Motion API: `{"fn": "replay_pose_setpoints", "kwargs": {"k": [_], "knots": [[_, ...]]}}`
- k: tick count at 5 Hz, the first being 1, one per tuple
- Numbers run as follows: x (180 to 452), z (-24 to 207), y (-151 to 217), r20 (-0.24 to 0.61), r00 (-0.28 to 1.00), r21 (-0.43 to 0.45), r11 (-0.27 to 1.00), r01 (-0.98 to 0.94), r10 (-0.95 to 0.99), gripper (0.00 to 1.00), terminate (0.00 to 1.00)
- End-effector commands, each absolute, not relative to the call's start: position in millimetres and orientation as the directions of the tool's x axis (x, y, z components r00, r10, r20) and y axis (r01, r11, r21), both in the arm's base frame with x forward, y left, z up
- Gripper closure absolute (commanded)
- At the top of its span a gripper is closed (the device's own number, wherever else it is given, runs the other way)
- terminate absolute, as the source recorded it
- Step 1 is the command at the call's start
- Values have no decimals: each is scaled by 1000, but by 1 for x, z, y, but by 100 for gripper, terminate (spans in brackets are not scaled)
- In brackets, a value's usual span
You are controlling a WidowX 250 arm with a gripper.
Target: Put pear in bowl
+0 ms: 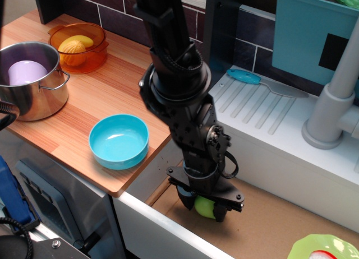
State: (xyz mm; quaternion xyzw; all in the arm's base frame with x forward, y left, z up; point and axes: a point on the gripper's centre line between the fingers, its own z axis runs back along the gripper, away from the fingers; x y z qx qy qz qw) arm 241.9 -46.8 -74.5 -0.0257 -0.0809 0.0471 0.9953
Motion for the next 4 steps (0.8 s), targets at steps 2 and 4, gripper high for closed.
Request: {"fn": "replay_pose_setpoints", "kwargs": {"k": [2,4], "knots": [[244,-3,-48,136,988,21,997,-72,69,100,0],[228,57,-29,92,996,104,994,-18,9,100,0]]}}
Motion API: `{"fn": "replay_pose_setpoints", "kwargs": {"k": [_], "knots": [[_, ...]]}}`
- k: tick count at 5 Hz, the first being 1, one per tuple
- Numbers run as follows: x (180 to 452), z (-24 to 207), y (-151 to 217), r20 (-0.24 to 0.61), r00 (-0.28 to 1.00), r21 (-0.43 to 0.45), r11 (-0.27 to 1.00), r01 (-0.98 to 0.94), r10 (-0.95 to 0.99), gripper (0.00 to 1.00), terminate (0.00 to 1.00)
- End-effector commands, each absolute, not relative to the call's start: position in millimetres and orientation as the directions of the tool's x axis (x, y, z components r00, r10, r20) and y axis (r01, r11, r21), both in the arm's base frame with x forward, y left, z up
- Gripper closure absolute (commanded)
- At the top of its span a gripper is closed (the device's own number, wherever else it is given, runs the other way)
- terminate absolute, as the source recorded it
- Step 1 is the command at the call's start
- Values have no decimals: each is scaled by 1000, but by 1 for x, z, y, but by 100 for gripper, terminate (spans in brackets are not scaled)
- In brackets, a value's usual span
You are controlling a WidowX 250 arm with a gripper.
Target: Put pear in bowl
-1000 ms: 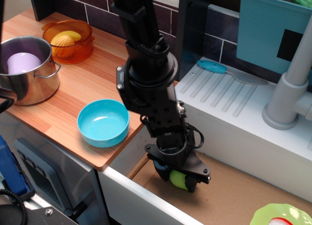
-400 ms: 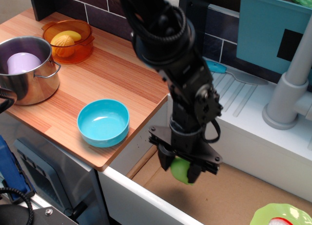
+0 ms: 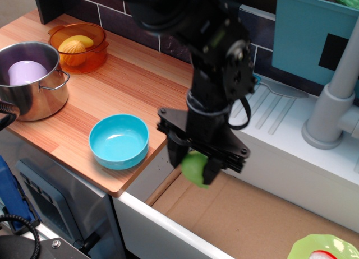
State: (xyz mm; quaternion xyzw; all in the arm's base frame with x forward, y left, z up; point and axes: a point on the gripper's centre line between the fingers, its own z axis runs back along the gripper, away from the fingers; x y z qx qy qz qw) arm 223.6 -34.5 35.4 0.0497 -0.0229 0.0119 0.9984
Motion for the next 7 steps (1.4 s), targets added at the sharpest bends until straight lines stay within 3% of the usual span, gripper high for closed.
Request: {"fn": "replay_pose_setpoints", "kwargs": {"k": [1,3,5,6,7], "knots": [[221,75,-10,77,996,139,990,27,-38,100,0],[217,89,35,53,988,179,975,131,-142,100,0],[215,75,66,82,976,164,969,185,-200,100,0],[212,67,70,111,964,199,956,215,-240,0,0],[212,67,70,111,964,199,956,215,-240,0,100]]}}
